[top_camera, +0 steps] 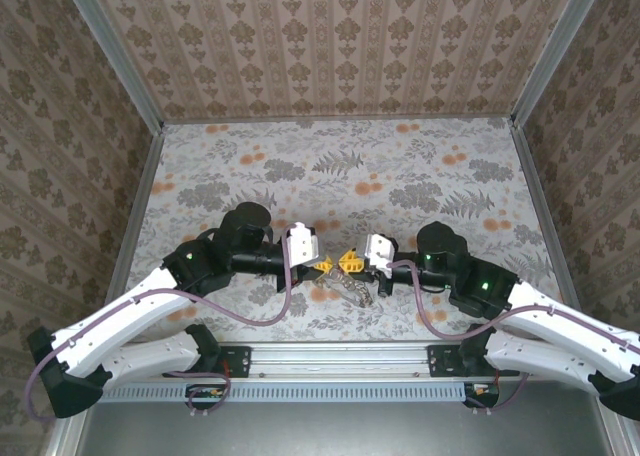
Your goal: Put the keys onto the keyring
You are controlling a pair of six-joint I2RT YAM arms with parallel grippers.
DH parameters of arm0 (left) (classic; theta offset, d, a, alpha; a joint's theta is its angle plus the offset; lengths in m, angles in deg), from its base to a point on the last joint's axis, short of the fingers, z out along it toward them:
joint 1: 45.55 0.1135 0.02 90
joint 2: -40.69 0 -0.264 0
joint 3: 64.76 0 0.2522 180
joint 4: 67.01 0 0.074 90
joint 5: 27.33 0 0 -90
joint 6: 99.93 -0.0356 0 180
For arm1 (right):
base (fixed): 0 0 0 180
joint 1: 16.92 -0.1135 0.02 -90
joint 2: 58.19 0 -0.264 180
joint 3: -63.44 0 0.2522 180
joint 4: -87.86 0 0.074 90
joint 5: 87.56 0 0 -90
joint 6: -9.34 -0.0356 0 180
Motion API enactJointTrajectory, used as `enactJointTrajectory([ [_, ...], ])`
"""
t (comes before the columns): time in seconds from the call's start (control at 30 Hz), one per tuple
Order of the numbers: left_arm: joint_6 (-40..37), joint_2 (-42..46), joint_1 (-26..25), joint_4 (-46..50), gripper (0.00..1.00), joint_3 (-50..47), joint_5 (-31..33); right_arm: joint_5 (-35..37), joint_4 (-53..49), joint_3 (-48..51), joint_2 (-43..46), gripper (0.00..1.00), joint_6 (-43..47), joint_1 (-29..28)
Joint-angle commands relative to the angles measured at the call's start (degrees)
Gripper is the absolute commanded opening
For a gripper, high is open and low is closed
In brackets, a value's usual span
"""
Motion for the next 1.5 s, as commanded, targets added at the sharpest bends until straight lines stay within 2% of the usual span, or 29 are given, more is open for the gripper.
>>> enactJointTrajectory([
  [0.0, 0.4, 0.8, 0.2, -2.1, 0.0, 0.2, -1.2, -2.1, -1.4, -0.7, 0.8, 0.0, 0.8, -0.4],
  [0.83, 0.4, 0.6, 0.3, -2.2, 0.0, 0.0, -0.8, -3.4, 0.5, -0.2, 1.0, 0.0, -0.1, -0.4],
  [1.47, 0.4, 0.9, 0.1, -2.2, 0.0, -0.2, -0.8, -0.9, 3.8, 0.7, 0.4, 0.0, -0.4, -0.4],
])
